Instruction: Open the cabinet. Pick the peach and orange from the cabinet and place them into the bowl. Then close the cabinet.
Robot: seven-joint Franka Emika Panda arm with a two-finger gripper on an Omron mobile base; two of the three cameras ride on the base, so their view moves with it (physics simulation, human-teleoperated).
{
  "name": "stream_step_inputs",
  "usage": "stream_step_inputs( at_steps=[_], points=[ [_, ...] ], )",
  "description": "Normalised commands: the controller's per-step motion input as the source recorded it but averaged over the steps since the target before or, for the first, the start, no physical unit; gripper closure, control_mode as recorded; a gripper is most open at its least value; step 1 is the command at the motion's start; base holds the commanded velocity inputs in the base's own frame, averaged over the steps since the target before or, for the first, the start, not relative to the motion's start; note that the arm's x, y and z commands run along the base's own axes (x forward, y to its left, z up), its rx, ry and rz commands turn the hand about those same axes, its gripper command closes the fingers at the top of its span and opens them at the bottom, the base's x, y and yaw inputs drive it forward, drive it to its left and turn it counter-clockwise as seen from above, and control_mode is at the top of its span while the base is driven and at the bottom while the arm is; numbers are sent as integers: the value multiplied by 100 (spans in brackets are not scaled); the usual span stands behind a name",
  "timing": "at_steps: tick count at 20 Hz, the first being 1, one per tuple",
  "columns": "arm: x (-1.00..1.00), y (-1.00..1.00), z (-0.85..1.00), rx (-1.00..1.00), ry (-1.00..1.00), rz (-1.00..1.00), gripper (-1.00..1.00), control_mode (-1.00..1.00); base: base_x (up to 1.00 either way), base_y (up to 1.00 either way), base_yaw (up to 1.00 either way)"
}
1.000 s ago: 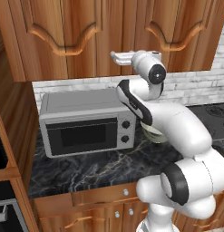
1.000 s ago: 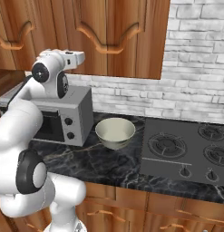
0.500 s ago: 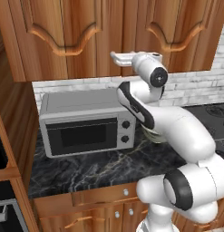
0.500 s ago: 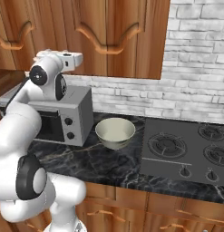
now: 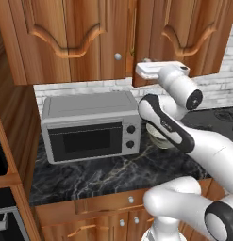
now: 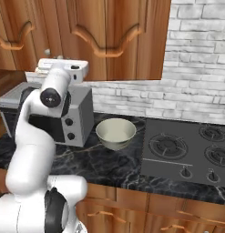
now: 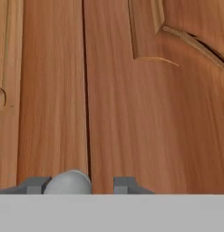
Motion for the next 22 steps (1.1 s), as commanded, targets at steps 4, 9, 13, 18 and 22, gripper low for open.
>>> stream_step_inputs(
  at_steps=[4,9,13,18,22],
  points=[
    [-100,-100,61,7,-7,4,100,-100,0,0,0],
    [-95,-100,78,9,-9,2,100,-100,0,0,0],
    [-89,-100,83,12,-6,1,100,-100,0,0,0],
    [-66,-95,52,12,-4,2,100,-100,0,0,0],
    [-50,8,-28,-2,2,6,-100,-100,0,0,0]
  ],
)
